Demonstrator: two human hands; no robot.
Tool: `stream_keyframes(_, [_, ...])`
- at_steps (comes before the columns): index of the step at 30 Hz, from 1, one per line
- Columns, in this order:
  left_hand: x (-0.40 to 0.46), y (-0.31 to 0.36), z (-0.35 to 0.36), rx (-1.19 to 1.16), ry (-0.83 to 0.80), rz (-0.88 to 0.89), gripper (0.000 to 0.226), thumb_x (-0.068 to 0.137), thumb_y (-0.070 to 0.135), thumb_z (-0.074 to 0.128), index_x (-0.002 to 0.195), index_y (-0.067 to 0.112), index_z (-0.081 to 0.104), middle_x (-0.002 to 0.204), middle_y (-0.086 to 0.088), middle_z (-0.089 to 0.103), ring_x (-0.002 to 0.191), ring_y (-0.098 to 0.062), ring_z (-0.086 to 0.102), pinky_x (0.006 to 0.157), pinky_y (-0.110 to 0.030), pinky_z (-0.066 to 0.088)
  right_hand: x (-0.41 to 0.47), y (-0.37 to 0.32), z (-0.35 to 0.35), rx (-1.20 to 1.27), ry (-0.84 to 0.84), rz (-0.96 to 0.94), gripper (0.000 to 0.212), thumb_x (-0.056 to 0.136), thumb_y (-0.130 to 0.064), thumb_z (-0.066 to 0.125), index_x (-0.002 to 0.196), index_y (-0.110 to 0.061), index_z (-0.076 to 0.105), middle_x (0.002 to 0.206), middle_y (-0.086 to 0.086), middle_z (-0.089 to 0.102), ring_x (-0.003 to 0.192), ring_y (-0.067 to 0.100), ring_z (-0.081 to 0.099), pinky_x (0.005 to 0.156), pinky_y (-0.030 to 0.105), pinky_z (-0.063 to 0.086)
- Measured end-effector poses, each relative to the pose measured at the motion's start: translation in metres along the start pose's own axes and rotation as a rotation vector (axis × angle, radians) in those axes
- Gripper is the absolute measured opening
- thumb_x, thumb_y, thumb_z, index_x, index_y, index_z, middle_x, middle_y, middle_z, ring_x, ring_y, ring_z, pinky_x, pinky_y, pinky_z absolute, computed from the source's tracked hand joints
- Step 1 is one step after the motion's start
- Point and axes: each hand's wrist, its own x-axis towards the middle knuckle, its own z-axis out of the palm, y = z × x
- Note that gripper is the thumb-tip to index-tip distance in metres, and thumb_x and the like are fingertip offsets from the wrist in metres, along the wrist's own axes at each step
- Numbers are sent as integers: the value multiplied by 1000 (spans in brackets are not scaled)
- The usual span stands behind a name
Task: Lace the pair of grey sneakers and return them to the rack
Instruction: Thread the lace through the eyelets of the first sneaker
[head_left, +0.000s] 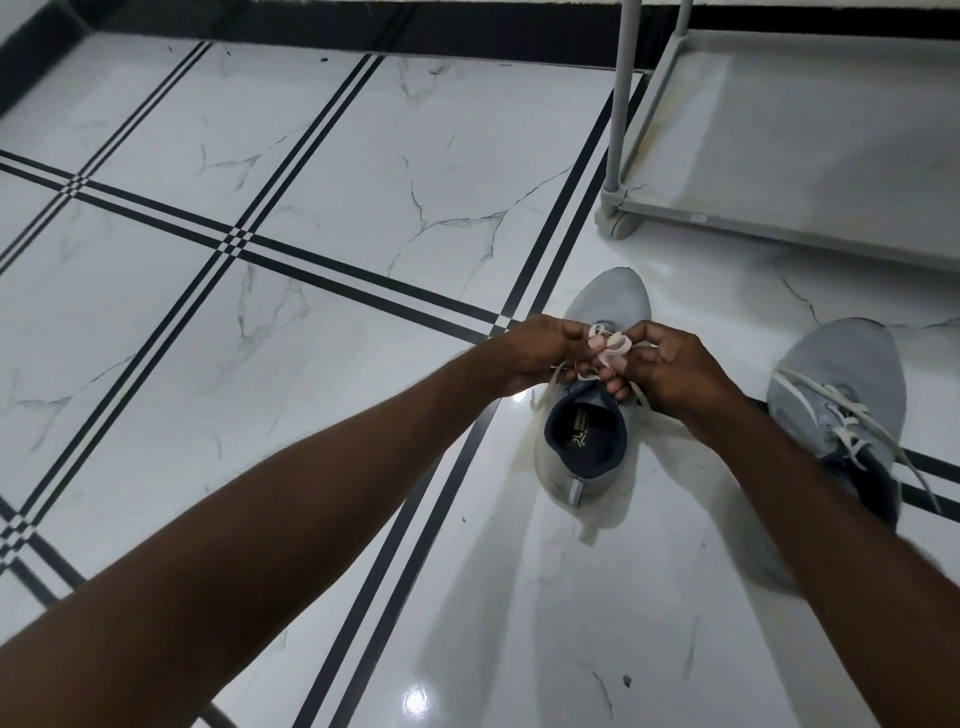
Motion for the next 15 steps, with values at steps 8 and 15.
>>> stream_keyframes(8, [-10,21,-12,563,19,217,26,80,28,75,89,4,73,82,-23,70,70,-21,59,66,-28,46,5,1,-3,128,-11,85,9,87,2,62,83,-4,57,73,22,65,55,27,57,52,30,51])
stream_keyframes(15, [-10,30,3,1092,123,489,10,71,12,78,71,5,70,62,0,64,54,-10,55,59,-25,42,6,-2,-2,38,-25,94,9,91,0,57,84,-6,61,70,21,62,57,27,57,58,34,49])
